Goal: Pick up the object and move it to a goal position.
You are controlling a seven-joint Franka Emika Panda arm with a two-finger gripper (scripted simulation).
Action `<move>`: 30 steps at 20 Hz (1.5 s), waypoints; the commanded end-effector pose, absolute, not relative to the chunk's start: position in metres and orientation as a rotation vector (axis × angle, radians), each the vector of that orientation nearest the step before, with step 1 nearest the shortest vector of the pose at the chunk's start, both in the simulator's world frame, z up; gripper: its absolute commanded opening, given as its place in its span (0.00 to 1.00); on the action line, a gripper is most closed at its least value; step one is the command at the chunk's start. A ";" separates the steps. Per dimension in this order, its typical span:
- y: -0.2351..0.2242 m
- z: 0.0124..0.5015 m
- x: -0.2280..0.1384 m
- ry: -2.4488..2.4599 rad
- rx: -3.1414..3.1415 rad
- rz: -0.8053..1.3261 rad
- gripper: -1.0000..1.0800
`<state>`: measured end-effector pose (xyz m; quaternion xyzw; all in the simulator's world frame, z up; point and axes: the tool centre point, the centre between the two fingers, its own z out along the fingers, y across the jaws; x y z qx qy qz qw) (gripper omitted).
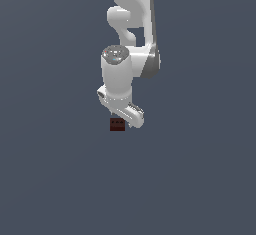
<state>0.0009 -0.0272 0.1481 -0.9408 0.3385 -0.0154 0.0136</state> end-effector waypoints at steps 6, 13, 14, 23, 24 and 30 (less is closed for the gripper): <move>-0.032 0.128 -0.009 1.378 -2.793 -0.027 0.96; -0.038 0.111 -0.019 1.667 -2.638 -0.011 0.96; -0.039 0.109 -0.020 1.707 -2.613 -0.010 0.96; -0.047 0.089 -0.033 2.032 -2.383 0.000 0.96; -0.047 0.088 -0.034 2.059 -2.361 0.000 0.96; -0.051 0.080 -0.039 2.181 -2.258 0.000 0.96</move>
